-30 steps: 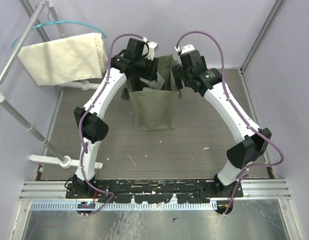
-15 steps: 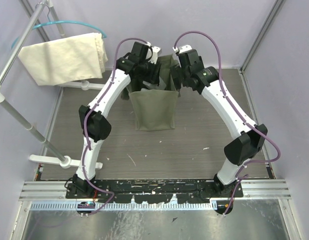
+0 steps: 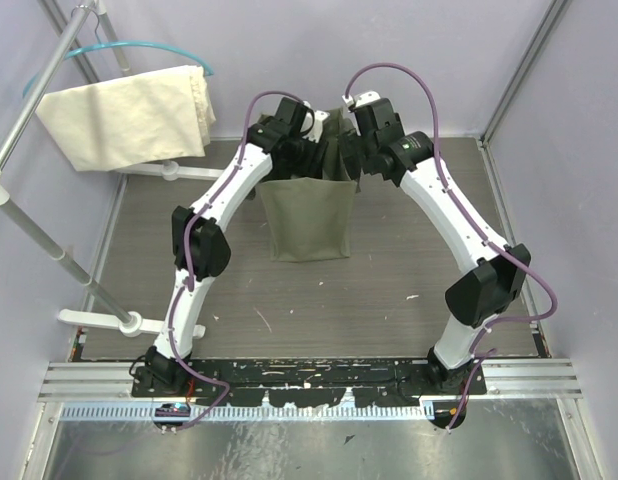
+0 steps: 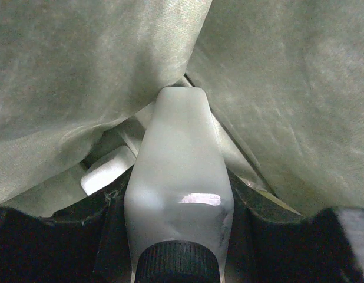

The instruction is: Place the personal care products into the canvas bag

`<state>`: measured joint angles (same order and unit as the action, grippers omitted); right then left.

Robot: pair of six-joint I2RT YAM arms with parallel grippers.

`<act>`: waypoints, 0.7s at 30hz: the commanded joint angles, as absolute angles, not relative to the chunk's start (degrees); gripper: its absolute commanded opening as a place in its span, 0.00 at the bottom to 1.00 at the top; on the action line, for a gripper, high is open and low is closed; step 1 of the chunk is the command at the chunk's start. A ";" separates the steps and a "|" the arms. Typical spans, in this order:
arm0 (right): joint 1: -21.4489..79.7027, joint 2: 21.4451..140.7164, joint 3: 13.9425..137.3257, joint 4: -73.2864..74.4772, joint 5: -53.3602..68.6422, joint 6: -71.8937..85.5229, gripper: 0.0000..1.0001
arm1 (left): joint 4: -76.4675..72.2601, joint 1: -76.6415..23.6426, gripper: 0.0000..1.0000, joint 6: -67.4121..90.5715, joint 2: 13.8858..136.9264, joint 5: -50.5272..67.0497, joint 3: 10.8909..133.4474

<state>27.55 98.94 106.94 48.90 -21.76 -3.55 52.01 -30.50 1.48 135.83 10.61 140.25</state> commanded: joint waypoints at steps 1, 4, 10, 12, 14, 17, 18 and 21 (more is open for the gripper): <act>27.51 99.12 110.01 48.07 -21.05 -3.60 0.92 | 47.72 -30.79 0.37 1.93 134.47 12.56 140.86; 27.51 99.29 109.95 48.25 -21.01 -3.53 0.92 | 47.50 -31.00 0.40 2.07 134.17 13.00 140.88; 27.52 99.56 109.95 48.25 -20.79 -3.40 0.92 | 47.50 -31.11 0.47 2.84 132.50 14.13 141.91; 27.51 99.65 110.08 48.25 -20.74 -3.50 0.92 | 46.06 -31.16 0.59 3.38 131.31 14.71 142.03; 27.49 99.74 110.13 48.05 -20.78 -3.67 0.92 | 45.12 -31.12 0.79 4.08 129.86 15.29 141.94; 27.51 99.81 110.34 47.71 -20.16 -3.76 0.94 | 43.42 -31.12 0.99 5.42 127.30 16.12 141.23; 27.51 99.84 110.49 47.72 -19.83 -3.71 0.94 | 42.53 -31.16 0.98 6.02 126.29 16.53 140.71; 27.51 99.48 110.66 47.64 -19.19 -3.35 0.96 | 39.93 -31.12 0.98 7.03 122.74 16.88 138.80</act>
